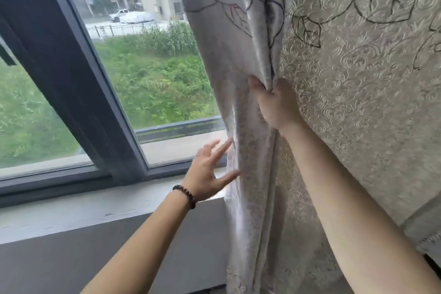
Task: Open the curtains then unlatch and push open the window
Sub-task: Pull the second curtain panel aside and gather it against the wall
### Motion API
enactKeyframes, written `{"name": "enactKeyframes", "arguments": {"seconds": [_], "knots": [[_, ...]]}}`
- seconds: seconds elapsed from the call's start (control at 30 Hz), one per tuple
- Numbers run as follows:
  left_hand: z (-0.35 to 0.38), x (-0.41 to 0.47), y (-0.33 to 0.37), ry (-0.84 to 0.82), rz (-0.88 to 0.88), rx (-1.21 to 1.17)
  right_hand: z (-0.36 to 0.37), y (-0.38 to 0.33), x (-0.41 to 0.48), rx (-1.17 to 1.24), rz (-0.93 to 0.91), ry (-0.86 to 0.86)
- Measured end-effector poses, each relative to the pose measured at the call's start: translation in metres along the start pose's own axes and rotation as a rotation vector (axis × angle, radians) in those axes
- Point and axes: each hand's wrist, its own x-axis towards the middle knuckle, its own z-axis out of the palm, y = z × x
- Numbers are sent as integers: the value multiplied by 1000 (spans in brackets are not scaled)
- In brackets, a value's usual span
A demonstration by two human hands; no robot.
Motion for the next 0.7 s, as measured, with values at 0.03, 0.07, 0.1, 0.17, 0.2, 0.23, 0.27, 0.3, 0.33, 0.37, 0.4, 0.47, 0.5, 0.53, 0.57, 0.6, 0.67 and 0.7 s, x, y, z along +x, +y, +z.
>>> {"name": "enactKeyframes", "arguments": {"seconds": [0.03,0.07,0.1,0.17,0.2,0.23,0.27,0.3,0.33,0.37,0.4,0.47,0.5,0.53,0.57,0.6,0.67,0.7], "knots": [[-11,0,-8,22,-21,35,-1,5,4,-33,-28,-1],[-26,4,-14,57,-35,60,-1,10,8,-52,-51,4],[-44,11,-16,106,-51,62,1,13,12,-54,-61,13],[-85,32,-6,255,-68,21,11,19,16,-42,-71,5],[-107,46,4,340,-70,-24,18,22,15,-52,-86,-1],[-129,60,18,412,-69,-100,23,23,14,-74,-105,9],[-151,75,34,478,-55,-199,29,25,11,-100,-129,35],[-170,89,52,537,-18,-294,34,23,6,-123,-147,67],[-188,104,71,578,38,-374,39,22,2,-137,-171,99],[-201,115,90,600,119,-431,44,18,-3,-146,-184,123],[-212,127,106,612,207,-473,48,15,-7,-144,-195,136],[-226,144,136,585,318,-502,55,7,-15,-128,-207,121],[-230,155,147,539,309,-474,57,6,-17,-126,-204,105],[-231,165,157,495,272,-445,58,5,-17,-139,-197,100],[-230,172,163,466,222,-416,57,4,-18,-167,-184,106],[-229,180,164,458,216,-406,55,5,-18,-209,-175,125],[-220,193,170,481,279,-394,47,6,-19,-318,-175,198],[-212,196,173,487,305,-394,43,9,-20,-376,-181,242]]}}
